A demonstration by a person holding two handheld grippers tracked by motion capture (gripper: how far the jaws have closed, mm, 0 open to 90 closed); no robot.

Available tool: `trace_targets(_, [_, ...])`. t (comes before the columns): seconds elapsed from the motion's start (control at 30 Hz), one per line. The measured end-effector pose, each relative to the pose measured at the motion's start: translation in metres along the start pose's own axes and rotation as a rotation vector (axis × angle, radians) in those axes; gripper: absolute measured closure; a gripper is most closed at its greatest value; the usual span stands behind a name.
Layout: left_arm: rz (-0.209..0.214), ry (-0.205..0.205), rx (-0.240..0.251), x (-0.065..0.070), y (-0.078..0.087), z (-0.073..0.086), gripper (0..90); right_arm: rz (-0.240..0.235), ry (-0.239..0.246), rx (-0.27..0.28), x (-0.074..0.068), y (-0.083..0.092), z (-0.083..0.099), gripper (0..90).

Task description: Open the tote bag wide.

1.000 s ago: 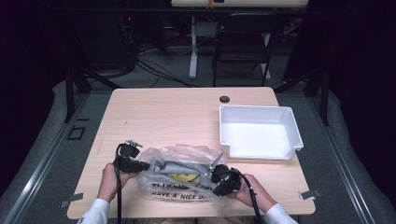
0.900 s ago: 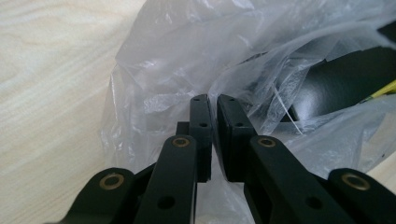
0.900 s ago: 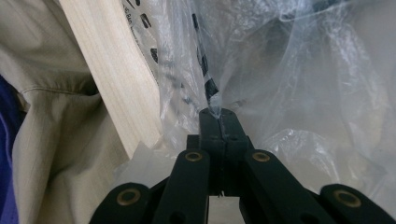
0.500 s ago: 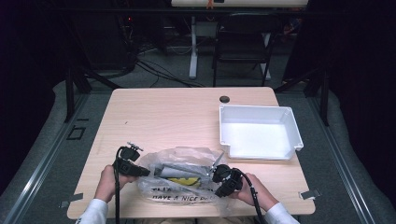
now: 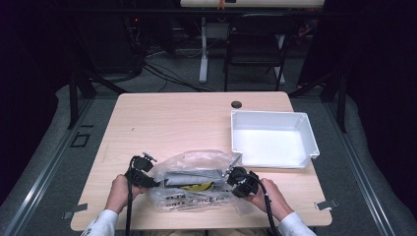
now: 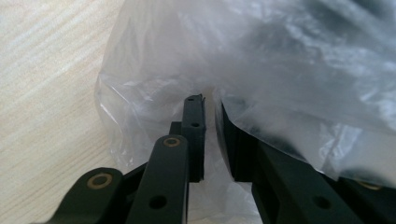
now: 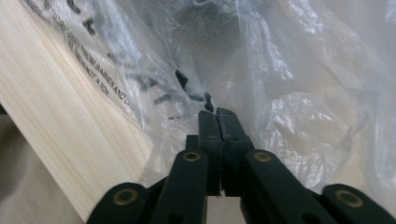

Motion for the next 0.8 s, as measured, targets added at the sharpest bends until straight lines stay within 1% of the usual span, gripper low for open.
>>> trace_targets(0.03, [0.0,0.0,0.008,-0.001,0.001,0.0,77.3,-0.018,-0.009,0.006,0.0,0.001,0.0,81.7])
trace_targets(0.07, [0.004,0.008,0.016,-0.001,0.003,0.0,71.9,-0.044,-0.016,0.019,0.0,0.003,0.0,73.2])
trace_targets(0.1, [0.008,0.007,0.026,-0.002,0.007,0.001,69.3,-0.065,-0.021,0.029,0.0,0.007,0.0,69.8])
trace_targets(0.13, [0.009,0.012,0.044,-0.003,0.012,0.001,66.1,-0.084,-0.029,0.054,0.0,0.012,-0.001,67.7])
trace_targets(0.17, [0.014,0.024,0.061,-0.003,0.017,0.001,59.5,-0.106,-0.029,0.078,-0.002,0.018,-0.002,62.4])
trace_targets(0.2, [0.011,0.022,0.077,-0.003,0.022,0.001,55.6,-0.138,-0.035,0.113,-0.004,0.025,-0.004,58.9])
trace_targets(0.23, [0.011,0.021,0.086,-0.003,0.025,0.002,51.1,-0.154,-0.043,0.146,-0.006,0.03,-0.005,57.5])
trace_targets(0.3, [0.004,0.021,0.105,0.0,0.033,0.002,42.1,-0.16,-0.045,0.191,-0.01,0.036,-0.008,51.5])
trace_targets(0.33, [0.0,0.018,0.117,0.002,0.037,0.001,38.3,-0.161,-0.036,0.199,-0.012,0.038,-0.009,50.8])
trace_targets(0.37, [-0.016,0.014,0.132,0.004,0.042,0.0,35.3,-0.157,-0.034,0.217,-0.014,0.04,-0.011,48.3])
trace_targets(0.4, [-0.02,0.014,0.153,0.007,0.045,-0.002,32.0,-0.145,-0.036,0.24,-0.017,0.041,-0.013,44.4])
trace_targets(0.43, [-0.025,0.01,0.172,0.008,0.048,-0.003,29.3,-0.131,-0.036,0.263,-0.018,0.042,-0.015,44.0])
trace_targets(0.47, [-0.037,0.009,0.202,0.011,0.051,-0.007,26.9,-0.124,-0.041,0.279,-0.019,0.042,-0.017,44.3])
trace_targets(0.5, [-0.041,-0.004,0.214,0.012,0.053,-0.009,25.1,-0.11,-0.036,0.299,-0.021,0.041,-0.02,44.1])
trace_targets(0.53, [-0.054,-0.002,0.234,0.013,0.053,-0.013,24.4,-0.103,-0.025,0.306,-0.021,0.041,-0.021,44.3])
trace_targets(0.57, [-0.067,-0.006,0.244,0.014,0.053,-0.016,24.0,-0.105,-0.026,0.324,-0.023,0.041,-0.023,44.5])
trace_targets(0.6, [-0.082,-0.008,0.258,0.014,0.051,-0.02,24.0,-0.11,-0.016,0.327,-0.024,0.04,-0.025,44.5])
trace_targets(0.63, [-0.08,-0.005,0.26,0.015,0.048,-0.023,24.0,-0.11,-0.012,0.333,-0.025,0.039,-0.027,44.6])
trace_targets(0.67, [-0.082,-0.007,0.252,0.014,0.045,-0.025,23.9,-0.118,-0.012,0.339,-0.026,0.037,-0.028,45.0])
trace_targets(0.7, [-0.087,-0.005,0.252,0.013,0.043,-0.026,24.0,-0.111,-0.002,0.328,-0.026,0.035,-0.029,45.9])
trace_targets(0.77, [-0.079,-0.002,0.238,0.01,0.036,-0.027,27.2,-0.108,-0.001,0.327,-0.027,0.032,-0.03,48.1])
trace_targets(0.8, [-0.079,0.004,0.233,0.009,0.034,-0.027,29.3,-0.101,0.004,0.325,-0.027,0.031,-0.031,50.9])
Point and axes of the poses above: each handheld gripper's, and its own axes: y roughly backward along the jaws, z roughly out of its underside, x roughly to its right, the point moved 5 cm from there along -y, roughly forward along the jaws, and after that the axes turned 14 degrees about -y, right-handed, at the moved point
